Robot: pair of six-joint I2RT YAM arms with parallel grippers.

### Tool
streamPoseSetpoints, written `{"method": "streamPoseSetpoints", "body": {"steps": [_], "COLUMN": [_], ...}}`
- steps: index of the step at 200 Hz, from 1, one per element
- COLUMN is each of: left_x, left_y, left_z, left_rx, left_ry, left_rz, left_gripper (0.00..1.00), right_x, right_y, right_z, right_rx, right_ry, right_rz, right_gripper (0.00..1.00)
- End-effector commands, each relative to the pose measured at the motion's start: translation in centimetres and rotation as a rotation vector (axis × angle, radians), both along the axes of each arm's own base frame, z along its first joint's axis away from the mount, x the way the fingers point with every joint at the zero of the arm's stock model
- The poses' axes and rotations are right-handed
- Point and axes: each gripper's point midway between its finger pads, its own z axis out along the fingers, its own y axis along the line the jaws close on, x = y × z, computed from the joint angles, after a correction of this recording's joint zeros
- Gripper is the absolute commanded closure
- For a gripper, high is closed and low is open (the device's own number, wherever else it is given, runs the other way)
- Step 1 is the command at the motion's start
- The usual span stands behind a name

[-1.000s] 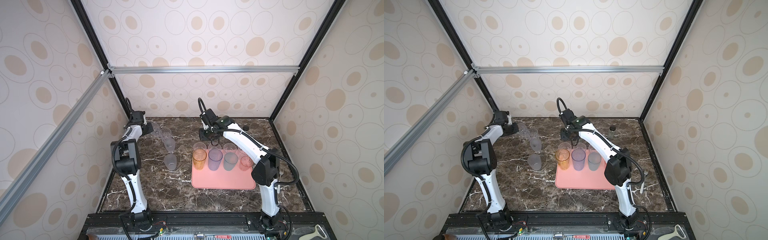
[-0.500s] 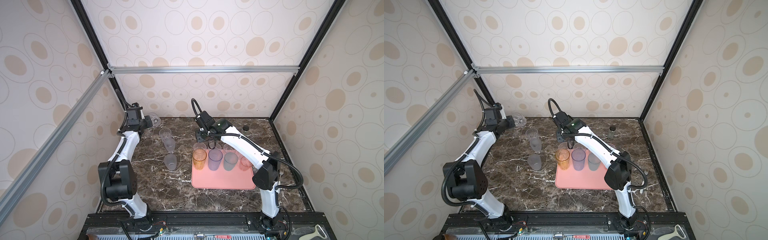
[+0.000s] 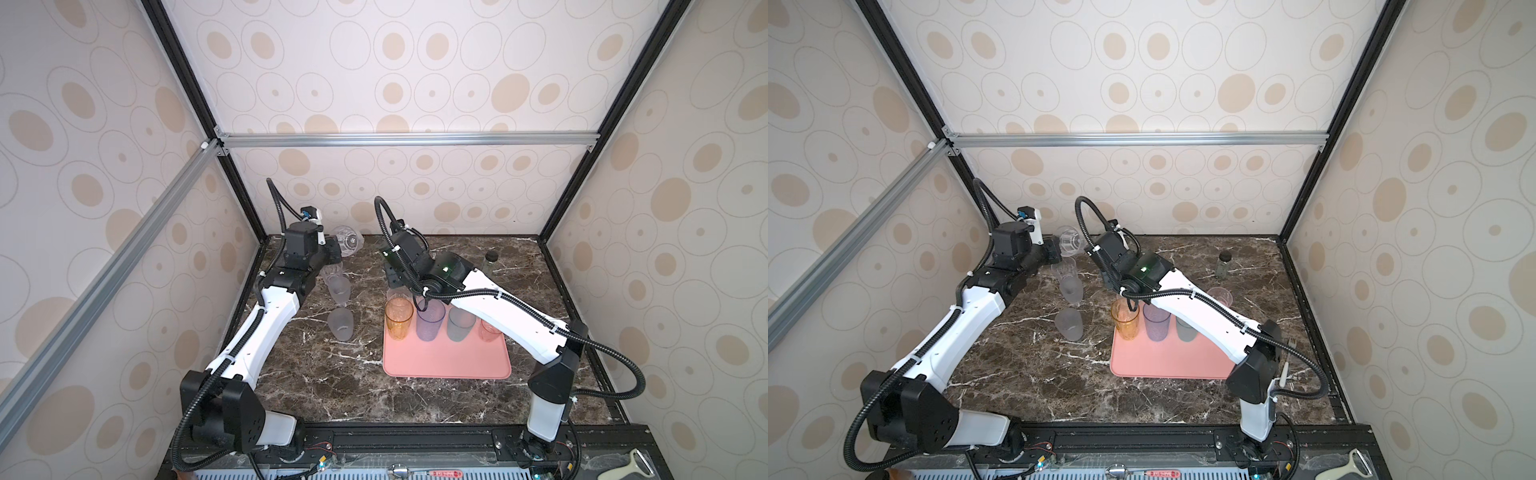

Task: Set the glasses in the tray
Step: 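Lift the clear glass with the left gripper while the right moves toward it, then hand the clear glass from the left gripper to the right gripper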

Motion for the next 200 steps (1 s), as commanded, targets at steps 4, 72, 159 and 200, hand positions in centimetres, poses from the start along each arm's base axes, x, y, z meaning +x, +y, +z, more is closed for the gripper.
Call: {"method": "streamPoseSetpoints", "body": {"steps": [4,72,159,200], "left_x": [-0.7,-2.4,-2.9,-3.3], "left_y": [-2.1,-8.9,-14.6,-15.7], "left_z": [3.0,4.4,3.9,4.0], "left_rx": [-0.06,-0.041,-0.04,-0.04], "left_ry": [-0.092,-0.139,-0.125,-0.122], "left_rz": [-0.004,-0.108,-0.214,-0.241], "left_gripper": [1.0,1.0,1.0,1.0], "right_x": [-0.3,-2.2,-3.0,-2.2], "right_y": [-1.8,-4.8,-6.6,-6.1], "right_z": [1.8,2.9,3.5,3.7], "right_rx": [-0.008,0.012,-0.036,-0.06], "right_ry": [-0.052,-0.047,-0.058,-0.069], "right_rz": [-0.047,-0.086,-0.099,-0.088], "right_gripper": [0.68,0.68,0.65,0.62]}}
